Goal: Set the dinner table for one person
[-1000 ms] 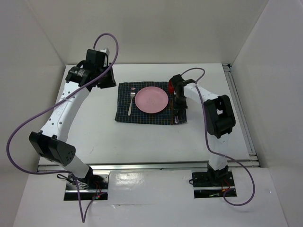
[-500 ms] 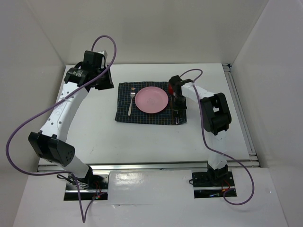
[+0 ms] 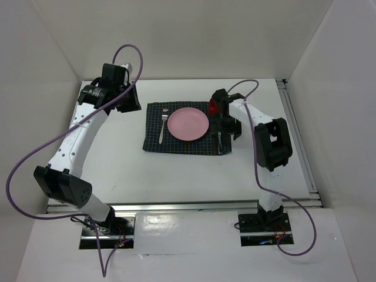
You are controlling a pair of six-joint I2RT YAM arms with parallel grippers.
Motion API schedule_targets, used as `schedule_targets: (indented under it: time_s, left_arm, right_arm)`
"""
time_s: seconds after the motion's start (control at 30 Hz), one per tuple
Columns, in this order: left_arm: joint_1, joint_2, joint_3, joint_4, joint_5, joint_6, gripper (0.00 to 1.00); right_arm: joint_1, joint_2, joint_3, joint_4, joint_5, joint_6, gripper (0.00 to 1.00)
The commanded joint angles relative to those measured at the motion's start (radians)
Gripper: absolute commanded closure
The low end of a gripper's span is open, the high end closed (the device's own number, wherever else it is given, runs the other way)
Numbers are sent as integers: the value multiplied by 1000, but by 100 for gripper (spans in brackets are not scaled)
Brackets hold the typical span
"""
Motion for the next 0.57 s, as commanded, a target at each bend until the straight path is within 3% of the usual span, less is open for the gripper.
schedule_targets:
  time_s: [0.0,0.13,0.3,0.4,0.53]
  left_arm:
    - [7,-49,11,11,25,21,64]
    - [7,-59,22,2,4,21,64]
    - [7,-94,31,-9,-51,-2,64]
    - [17,-172,-59,60,-120,-44,64]
    - [17,-261,-173,170,-120,-71,63]
  right_arm:
    - [-18,-190,67,-86,139,56,1]
    - [-45,-370,41,-98,209,108,0]
    - [-58,-614,-112,-66,315,185,0]
    - [-67,-749,-229,-18,388,238,0]
    - [-67,-867,-327,43,370,222,2]
